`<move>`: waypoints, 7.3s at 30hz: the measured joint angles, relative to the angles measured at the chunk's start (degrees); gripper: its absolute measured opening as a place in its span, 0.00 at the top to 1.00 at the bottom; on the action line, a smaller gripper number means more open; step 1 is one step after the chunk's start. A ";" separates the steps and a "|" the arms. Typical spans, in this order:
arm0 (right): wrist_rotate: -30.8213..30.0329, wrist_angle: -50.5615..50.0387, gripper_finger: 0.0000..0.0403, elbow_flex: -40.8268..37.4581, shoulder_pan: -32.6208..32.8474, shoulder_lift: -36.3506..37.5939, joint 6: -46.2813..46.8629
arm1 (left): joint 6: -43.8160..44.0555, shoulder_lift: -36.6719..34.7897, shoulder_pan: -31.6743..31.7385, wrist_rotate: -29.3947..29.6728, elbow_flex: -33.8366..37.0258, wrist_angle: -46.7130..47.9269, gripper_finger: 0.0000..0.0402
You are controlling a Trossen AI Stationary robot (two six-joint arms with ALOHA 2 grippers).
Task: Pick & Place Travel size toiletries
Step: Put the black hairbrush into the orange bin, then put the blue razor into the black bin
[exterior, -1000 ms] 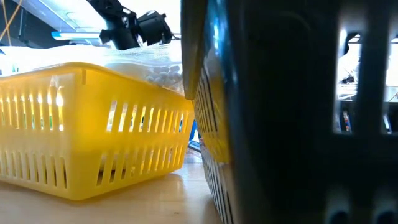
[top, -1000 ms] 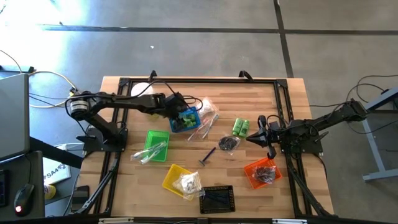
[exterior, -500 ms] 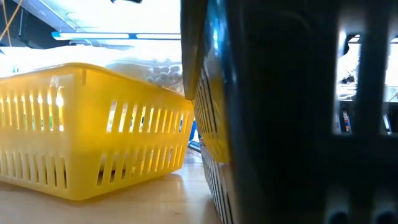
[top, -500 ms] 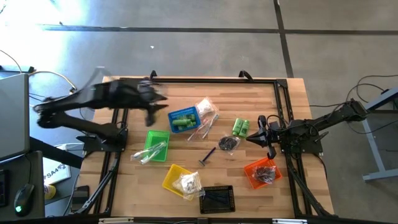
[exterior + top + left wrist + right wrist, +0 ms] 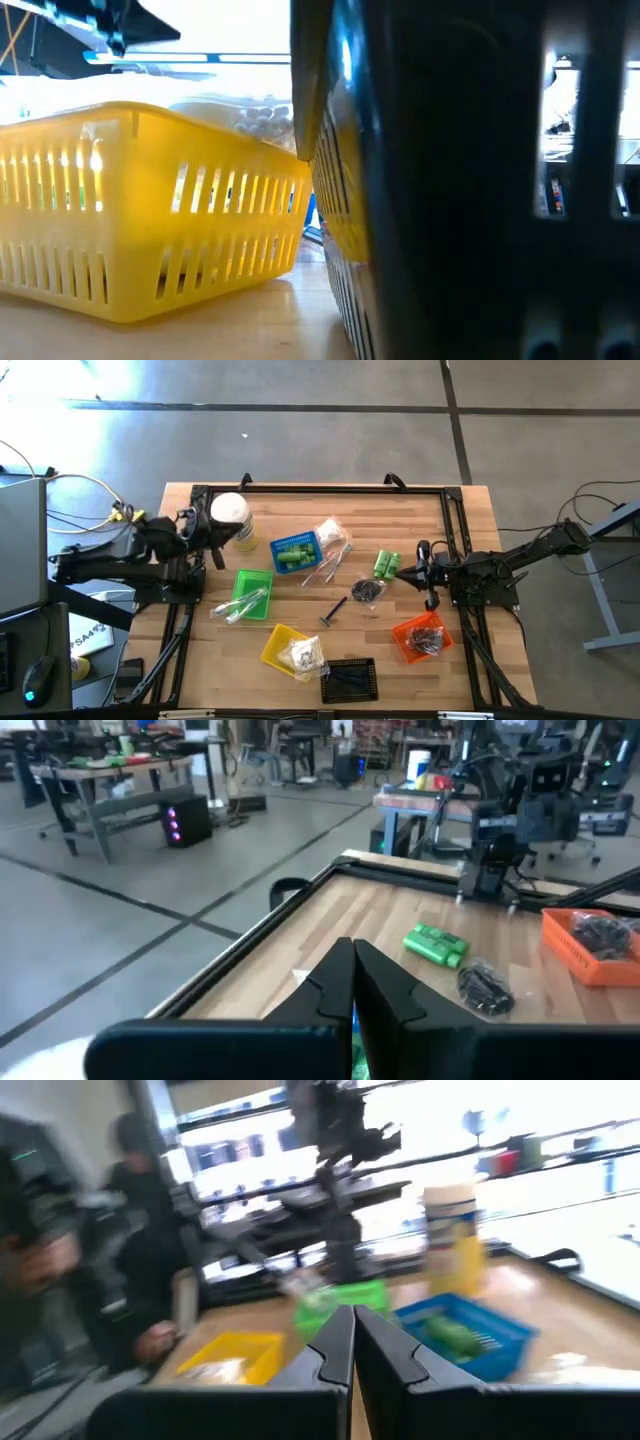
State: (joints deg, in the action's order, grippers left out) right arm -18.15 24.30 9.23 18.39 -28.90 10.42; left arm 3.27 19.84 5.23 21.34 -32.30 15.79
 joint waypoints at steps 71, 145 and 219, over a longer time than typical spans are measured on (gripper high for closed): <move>-11.37 -50.91 0.95 41.11 2.36 -71.72 13.48 | 2.41 -1.42 0.00 1.12 10.45 5.35 1.00; 18.50 -95.66 0.99 52.92 28.48 -52.31 53.44 | 1.09 -1.42 -0.01 -0.98 10.41 0.65 1.00; 28.55 -43.60 0.53 59.17 -13.12 -82.49 -37.51 | 1.51 -1.44 -0.02 -0.96 10.41 -0.64 1.00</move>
State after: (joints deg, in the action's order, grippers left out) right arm 10.41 -19.30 68.40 5.27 -111.39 -27.09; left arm 4.78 18.40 5.21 20.38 -21.89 15.16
